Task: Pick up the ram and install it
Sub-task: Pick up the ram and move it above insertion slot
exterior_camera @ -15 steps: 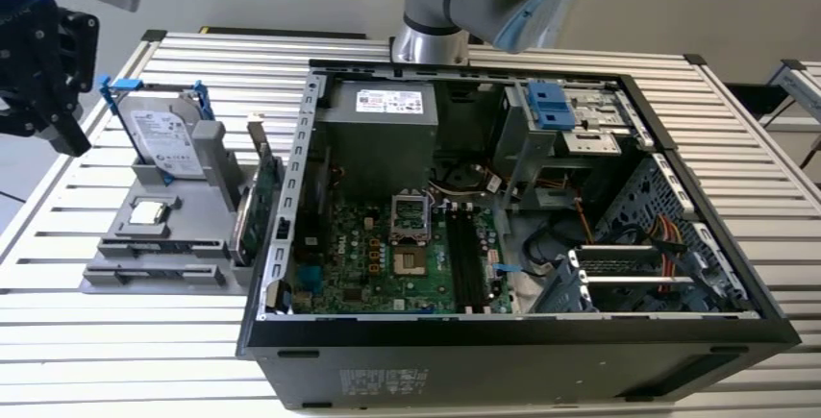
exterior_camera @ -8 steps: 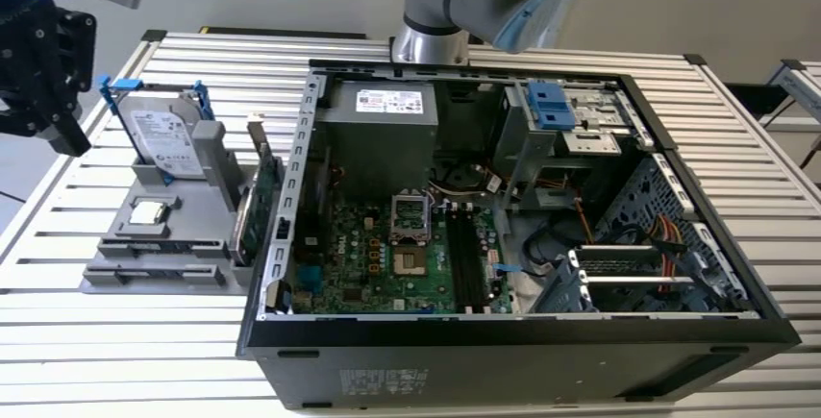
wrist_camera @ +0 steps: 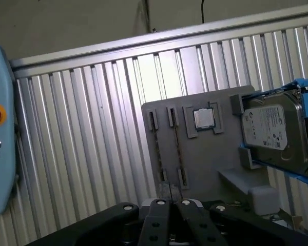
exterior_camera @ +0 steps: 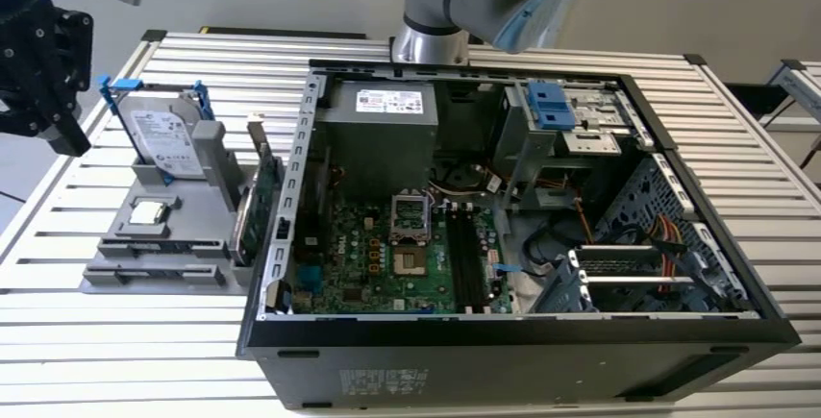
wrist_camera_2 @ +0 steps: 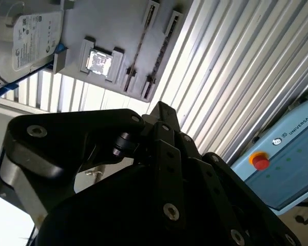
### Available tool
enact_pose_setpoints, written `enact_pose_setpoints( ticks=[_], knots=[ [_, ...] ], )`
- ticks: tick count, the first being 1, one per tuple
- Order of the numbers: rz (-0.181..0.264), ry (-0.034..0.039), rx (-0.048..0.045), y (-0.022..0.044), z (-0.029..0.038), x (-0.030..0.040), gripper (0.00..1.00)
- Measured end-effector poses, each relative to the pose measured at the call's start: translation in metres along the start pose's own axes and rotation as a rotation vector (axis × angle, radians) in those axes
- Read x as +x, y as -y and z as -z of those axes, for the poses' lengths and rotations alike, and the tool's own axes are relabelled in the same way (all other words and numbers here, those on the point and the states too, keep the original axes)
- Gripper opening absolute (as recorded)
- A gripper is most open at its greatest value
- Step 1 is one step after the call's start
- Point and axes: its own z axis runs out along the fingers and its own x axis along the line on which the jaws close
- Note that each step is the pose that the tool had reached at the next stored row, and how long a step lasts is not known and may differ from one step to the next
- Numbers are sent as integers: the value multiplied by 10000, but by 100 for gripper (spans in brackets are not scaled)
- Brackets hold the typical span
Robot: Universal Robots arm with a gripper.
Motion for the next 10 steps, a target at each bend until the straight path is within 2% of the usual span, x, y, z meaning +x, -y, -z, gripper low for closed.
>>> enact_pose_setpoints(
  ticks=[10],
  knots=[
    [576, -27, 4, -1, 0, -3, 0]
  ],
)
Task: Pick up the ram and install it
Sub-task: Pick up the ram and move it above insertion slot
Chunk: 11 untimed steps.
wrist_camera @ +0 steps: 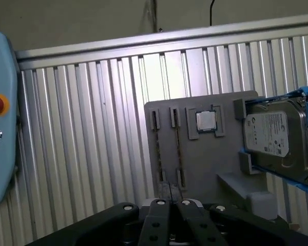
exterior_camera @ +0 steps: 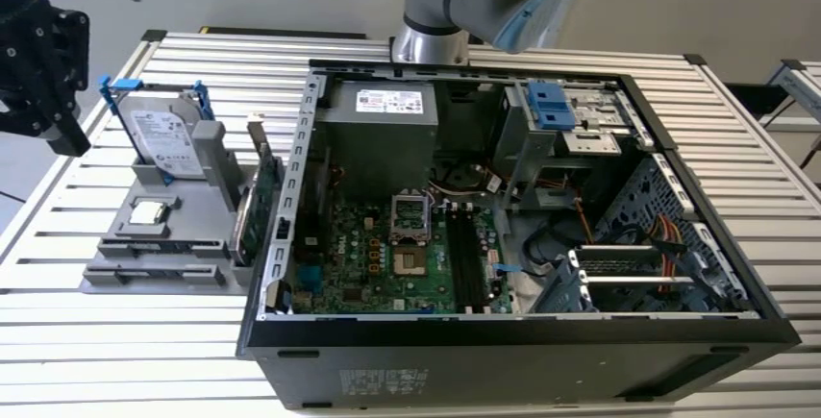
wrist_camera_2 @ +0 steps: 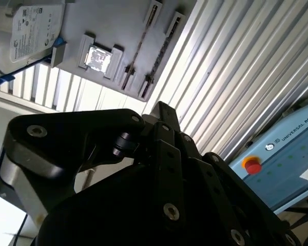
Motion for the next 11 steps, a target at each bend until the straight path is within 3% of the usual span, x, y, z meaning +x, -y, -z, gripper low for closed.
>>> enact_pose_setpoints(
  ticks=[11],
  knots=[
    [336, -16, 2, -1, 0, -3, 0]
  ],
)
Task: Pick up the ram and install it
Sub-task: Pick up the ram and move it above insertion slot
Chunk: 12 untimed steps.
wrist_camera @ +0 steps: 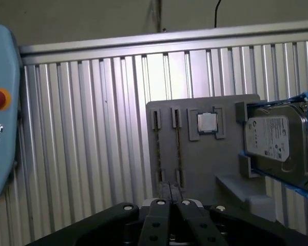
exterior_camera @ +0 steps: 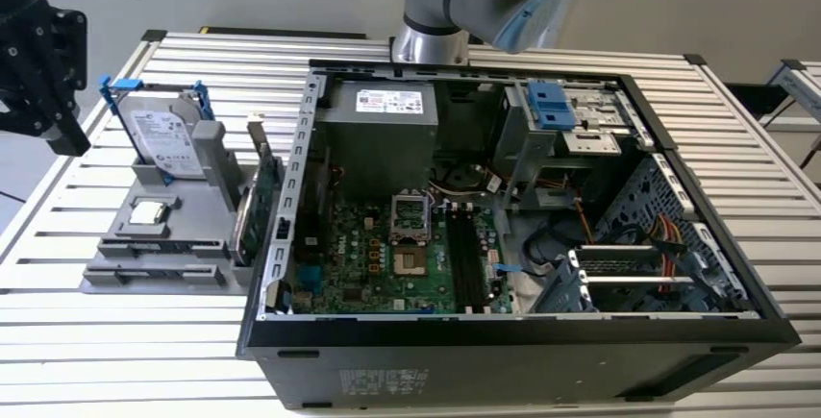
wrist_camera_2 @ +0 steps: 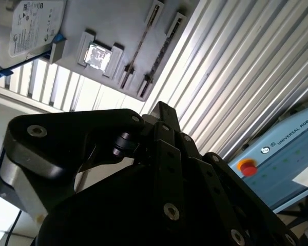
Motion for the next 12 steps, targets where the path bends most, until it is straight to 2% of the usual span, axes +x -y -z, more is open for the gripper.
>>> enact_pose_setpoints(
  ticks=[12],
  knots=[
    [416, -20, 3, 0, 0, -1, 0]
  ],
)
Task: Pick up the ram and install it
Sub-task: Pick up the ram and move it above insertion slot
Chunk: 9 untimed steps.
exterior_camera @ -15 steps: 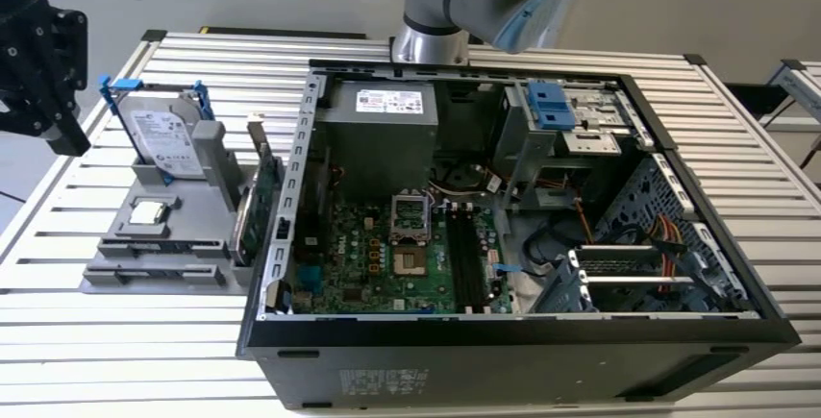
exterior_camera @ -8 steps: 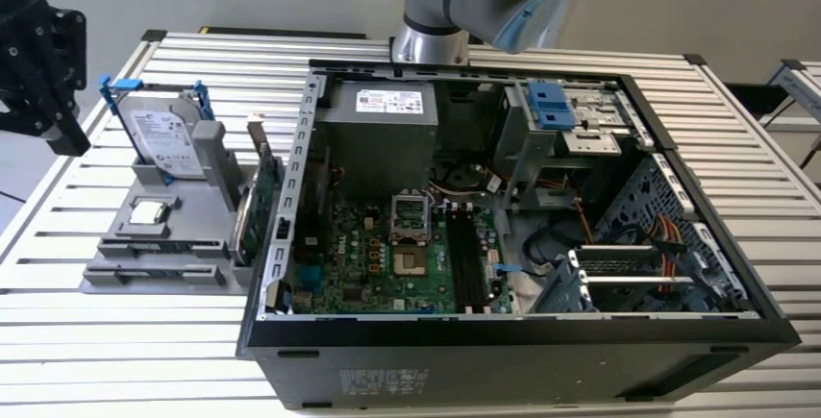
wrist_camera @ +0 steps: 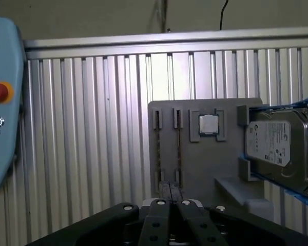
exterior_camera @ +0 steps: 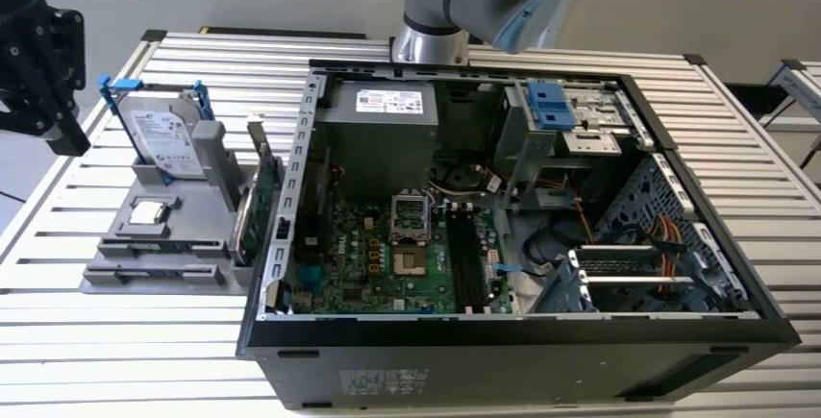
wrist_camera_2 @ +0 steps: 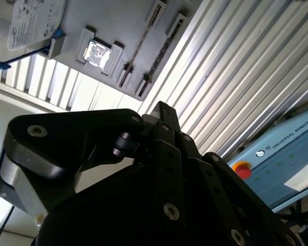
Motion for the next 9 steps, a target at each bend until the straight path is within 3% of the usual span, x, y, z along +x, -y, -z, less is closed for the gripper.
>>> enact_pose_setpoints(
  ticks=[9],
  knots=[
    [271, -13, 3, 0, 0, -7, 0]
  ],
)
